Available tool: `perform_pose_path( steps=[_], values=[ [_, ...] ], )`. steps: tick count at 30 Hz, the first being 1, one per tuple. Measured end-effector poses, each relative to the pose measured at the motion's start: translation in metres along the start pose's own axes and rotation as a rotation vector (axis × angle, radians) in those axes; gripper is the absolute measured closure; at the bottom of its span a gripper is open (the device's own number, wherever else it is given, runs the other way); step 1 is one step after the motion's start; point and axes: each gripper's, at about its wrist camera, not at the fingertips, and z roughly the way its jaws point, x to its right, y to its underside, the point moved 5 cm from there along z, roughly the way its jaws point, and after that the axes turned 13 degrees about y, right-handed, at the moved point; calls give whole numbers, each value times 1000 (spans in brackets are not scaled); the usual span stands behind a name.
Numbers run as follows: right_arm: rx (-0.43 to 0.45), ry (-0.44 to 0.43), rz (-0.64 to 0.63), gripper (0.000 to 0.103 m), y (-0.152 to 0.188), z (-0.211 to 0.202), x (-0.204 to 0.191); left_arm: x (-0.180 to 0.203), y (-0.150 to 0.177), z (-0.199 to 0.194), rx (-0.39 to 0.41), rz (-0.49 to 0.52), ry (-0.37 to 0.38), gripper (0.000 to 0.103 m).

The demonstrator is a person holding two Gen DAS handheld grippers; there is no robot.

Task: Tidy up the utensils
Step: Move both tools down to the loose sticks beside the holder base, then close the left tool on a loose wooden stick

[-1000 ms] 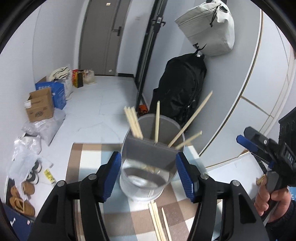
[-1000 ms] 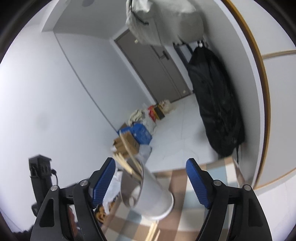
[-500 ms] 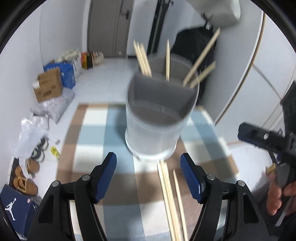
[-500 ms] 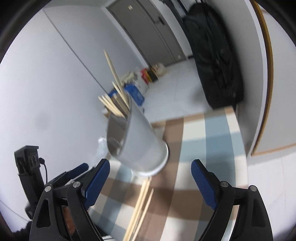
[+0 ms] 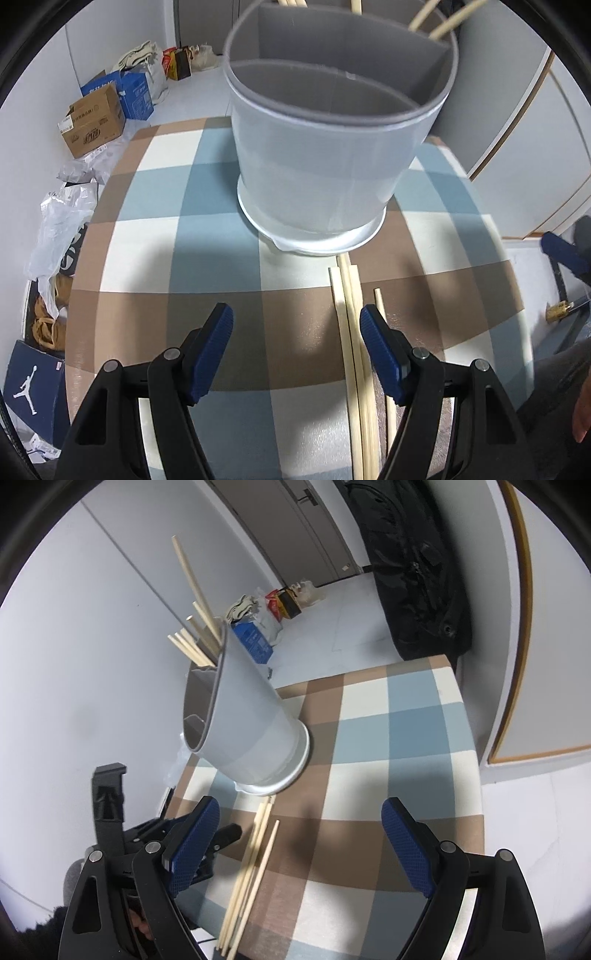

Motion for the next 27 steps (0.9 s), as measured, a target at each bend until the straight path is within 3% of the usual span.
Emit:
perform_pose_path(
  steps=[2,8,11,14,22,27],
  values=[
    [-10,-17,12,13,1,0,2,-2,0,2,4,6,-40,36],
    [-16,-35,8,13,3,-2,1,-2,2,3,-3,-19,-46,36],
    [-22,-49,17,13,5,-2,2,3,4,6,-11,-37,-1,36],
    [-25,-60,24,13,4,-3,3,5,2,8,-10,-28,-4,36],
    [-16,-84,56,13,0,-8,10,11,2,8,-12,32,-72,36],
    [-11,-88,55,13,-1,-9,9,2,5,7,-21,17,-79,37]
  ],
)
